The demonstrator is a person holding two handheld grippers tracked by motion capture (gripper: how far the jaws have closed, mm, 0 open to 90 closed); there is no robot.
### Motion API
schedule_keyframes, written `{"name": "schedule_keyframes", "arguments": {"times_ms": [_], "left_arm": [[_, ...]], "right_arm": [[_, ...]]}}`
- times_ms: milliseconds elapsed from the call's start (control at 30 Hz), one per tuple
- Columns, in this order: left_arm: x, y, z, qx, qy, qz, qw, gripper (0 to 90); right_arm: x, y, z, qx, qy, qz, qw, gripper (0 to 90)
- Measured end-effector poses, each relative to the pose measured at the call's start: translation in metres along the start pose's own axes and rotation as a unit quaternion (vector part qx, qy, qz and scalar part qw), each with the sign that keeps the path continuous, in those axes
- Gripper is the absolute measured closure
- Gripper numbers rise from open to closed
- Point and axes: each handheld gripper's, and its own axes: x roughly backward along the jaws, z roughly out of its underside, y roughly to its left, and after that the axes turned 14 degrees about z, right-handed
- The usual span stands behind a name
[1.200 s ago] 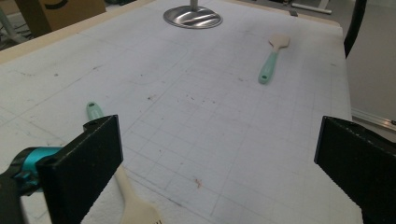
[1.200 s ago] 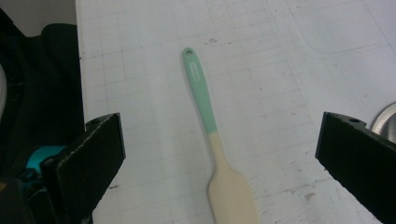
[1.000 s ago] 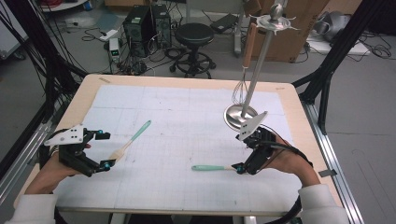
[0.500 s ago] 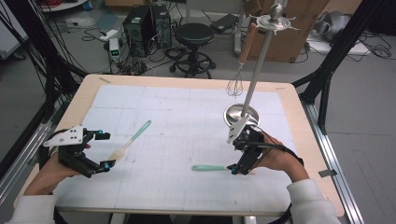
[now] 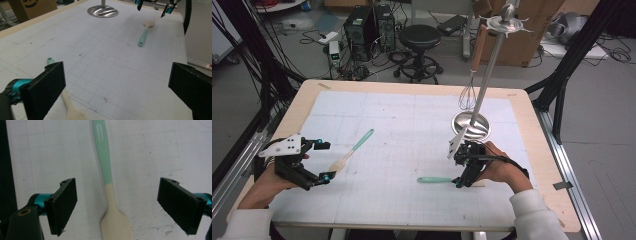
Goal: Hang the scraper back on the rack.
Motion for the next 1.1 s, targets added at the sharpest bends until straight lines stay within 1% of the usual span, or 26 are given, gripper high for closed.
{"name": "schedule_keyframes", "arguments": {"times_ms": [133, 267, 333, 367, 400, 467, 533, 667, 700, 800, 900, 967, 1000, 1100], "left_arm": [[0.001, 0.000, 0.000, -0.001, 0.000, 0.000, 1.0000, 1.7], [0.001, 0.001, 0.000, 0.000, -0.002, 0.000, 1.0000, 1.7], [0.001, 0.001, 0.000, -0.001, 0.000, 0.003, 1.0000, 1.7], [0.001, 0.002, 0.000, -0.001, -0.001, 0.002, 1.0000, 1.7], [0.001, 0.002, 0.000, -0.001, -0.001, 0.002, 1.0000, 1.7], [0.002, 0.002, -0.001, 0.000, -0.004, 0.001, 1.0000, 1.7], [0.002, 0.003, -0.002, -0.001, -0.007, 0.001, 1.0000, 1.7], [0.002, 0.005, -0.003, -0.002, -0.008, 0.000, 1.0000, 1.7], [0.001, 0.005, -0.003, 0.000, -0.008, 0.000, 1.0000, 1.7], [0.001, 0.004, -0.003, -0.003, -0.001, 0.001, 1.0000, 1.7], [0.001, 0.003, -0.003, -0.005, -0.001, 0.002, 1.0000, 1.7], [0.001, 0.004, -0.003, -0.004, -0.002, 0.001, 1.0000, 1.7], [0.001, 0.004, -0.003, -0.003, -0.002, 0.000, 1.0000, 1.7], [0.000, 0.004, -0.003, -0.004, 0.000, 0.001, 1.0000, 1.7]], "right_arm": [[-0.007, 0.002, -0.002, 0.003, 0.009, -0.005, 0.9999, 16.3], [-0.013, 0.003, -0.001, 0.004, 0.008, -0.015, 0.9998, 16.8], [-0.014, 0.004, -0.002, 0.003, 0.016, -0.018, 0.9997, 16.9], [-0.015, 0.005, -0.002, 0.002, 0.018, -0.017, 0.9997, 16.9], [-0.016, 0.004, -0.002, 0.008, 0.014, -0.018, 0.9997, 17.1], [-0.016, 0.005, -0.003, 0.004, 0.018, -0.019, 0.9996, 18.9], [-0.017, 0.005, -0.003, 0.008, 0.020, -0.017, 0.9996, 20.1], [-0.019, 0.007, -0.004, 0.015, 0.034, -0.014, 0.9992, 22.8], [-0.020, 0.008, -0.004, 0.017, 0.035, -0.017, 0.9991, 23.5], [-0.022, 0.008, -0.003, 0.021, 0.042, -0.017, 0.9987, 25.6], [-0.025, 0.008, -0.003, 0.024, 0.054, -0.014, 0.9982, 29.0], [-0.027, 0.008, -0.003, 0.033, 0.062, -0.011, 0.9975, 31.5], [-0.028, 0.007, -0.003, 0.038, 0.065, -0.009, 0.9972, 33.4], [-0.030, 0.008, -0.003, 0.042, 0.079, -0.003, 0.9960, 40.8]]}}
